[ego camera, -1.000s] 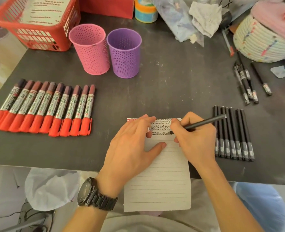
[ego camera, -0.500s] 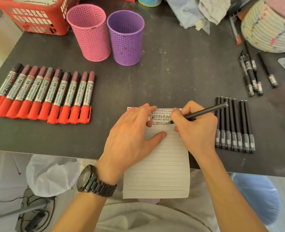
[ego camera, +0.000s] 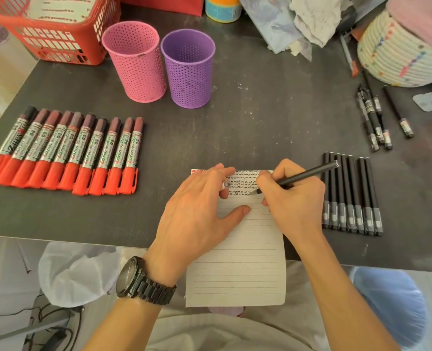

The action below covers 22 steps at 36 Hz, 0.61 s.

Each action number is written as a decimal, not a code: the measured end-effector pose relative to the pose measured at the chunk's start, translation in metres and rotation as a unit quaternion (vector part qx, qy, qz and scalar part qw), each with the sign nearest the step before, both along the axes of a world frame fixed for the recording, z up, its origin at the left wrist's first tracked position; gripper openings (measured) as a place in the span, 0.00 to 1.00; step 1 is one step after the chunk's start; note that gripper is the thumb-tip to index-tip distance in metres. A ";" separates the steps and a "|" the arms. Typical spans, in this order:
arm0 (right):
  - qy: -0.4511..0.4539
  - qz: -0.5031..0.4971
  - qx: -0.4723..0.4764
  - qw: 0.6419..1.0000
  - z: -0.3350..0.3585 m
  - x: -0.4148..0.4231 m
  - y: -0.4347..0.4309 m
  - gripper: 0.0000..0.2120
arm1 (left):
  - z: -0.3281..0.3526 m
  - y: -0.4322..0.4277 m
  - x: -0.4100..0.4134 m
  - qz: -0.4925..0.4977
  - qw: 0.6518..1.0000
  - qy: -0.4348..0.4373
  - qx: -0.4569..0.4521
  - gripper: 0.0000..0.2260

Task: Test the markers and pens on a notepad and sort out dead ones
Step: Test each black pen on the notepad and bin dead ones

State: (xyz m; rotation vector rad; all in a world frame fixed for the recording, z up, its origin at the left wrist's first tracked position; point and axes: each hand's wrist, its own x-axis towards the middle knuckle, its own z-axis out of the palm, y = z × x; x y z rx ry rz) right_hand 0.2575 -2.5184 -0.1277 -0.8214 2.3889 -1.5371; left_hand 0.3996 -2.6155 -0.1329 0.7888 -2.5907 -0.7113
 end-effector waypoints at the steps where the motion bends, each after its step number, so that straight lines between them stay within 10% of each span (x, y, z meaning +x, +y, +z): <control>1: 0.000 0.000 0.000 1.000 0.000 0.000 0.000 0.12 | 0.000 0.000 0.000 0.001 1.000 0.001 -0.002 0.26; 22: -0.004 -0.013 -0.035 0.999 -0.001 -0.001 0.002 0.15 | -0.002 -0.001 0.000 -0.011 1.000 0.004 0.000 0.27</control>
